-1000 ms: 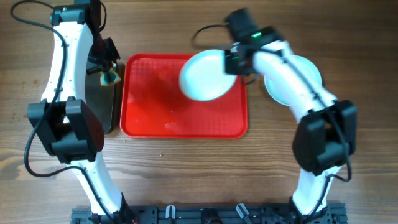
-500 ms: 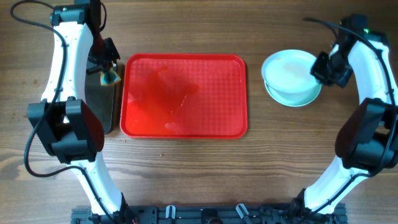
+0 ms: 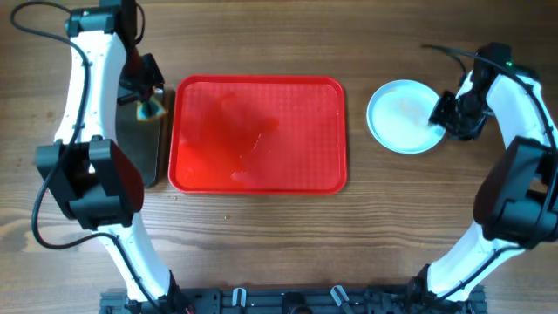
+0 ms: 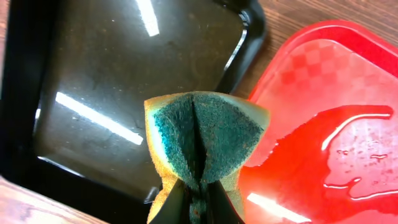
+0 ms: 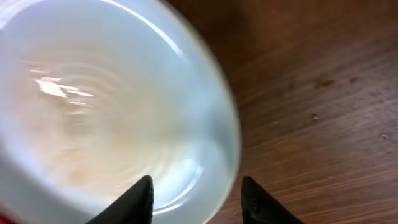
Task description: Clean dirty plates on tray and stack at the side
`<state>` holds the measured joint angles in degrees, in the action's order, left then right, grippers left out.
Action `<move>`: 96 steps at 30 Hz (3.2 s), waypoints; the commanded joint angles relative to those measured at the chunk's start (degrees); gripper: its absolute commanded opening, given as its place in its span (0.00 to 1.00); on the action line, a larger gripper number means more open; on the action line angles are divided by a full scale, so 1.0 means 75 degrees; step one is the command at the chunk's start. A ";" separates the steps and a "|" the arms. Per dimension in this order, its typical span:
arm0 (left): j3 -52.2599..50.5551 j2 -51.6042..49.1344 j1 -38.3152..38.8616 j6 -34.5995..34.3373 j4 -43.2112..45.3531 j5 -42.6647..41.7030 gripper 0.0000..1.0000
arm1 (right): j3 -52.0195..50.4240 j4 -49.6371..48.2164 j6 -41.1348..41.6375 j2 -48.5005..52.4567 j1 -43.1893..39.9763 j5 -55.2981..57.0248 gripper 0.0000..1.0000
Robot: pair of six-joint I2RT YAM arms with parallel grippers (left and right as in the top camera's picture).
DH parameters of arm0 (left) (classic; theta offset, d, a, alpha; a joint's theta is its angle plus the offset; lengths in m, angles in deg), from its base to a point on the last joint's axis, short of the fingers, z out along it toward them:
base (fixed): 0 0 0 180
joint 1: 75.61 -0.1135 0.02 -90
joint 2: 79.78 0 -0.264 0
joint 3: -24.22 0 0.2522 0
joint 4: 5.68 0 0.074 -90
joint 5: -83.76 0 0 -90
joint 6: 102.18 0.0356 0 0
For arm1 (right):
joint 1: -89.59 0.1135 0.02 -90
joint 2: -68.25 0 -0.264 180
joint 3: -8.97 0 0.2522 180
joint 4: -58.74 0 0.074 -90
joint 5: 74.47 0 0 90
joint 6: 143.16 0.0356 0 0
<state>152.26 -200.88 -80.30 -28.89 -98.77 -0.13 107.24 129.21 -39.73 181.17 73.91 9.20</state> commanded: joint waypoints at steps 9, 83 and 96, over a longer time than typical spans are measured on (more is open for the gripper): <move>-0.0868 -0.0041 -0.1358 0.1769 0.1274 -0.0105 0.04 | 0.0533 -0.0224 -0.0571 -0.1542 0.1513 -0.1003 0.84; -0.0883 0.3800 -0.1448 0.1192 0.0565 -0.0239 1.00 | -0.9512 -0.7982 -0.1498 -1.3324 0.2600 -0.0880 1.00; -0.0883 0.3800 -0.1448 0.1195 0.0565 -0.0239 1.00 | -1.1229 -0.8233 -0.0898 -1.5035 0.2763 -0.0749 0.99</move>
<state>145.44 -172.14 -91.36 -18.97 -94.53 -1.64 24.38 66.52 -49.89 69.55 94.35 2.51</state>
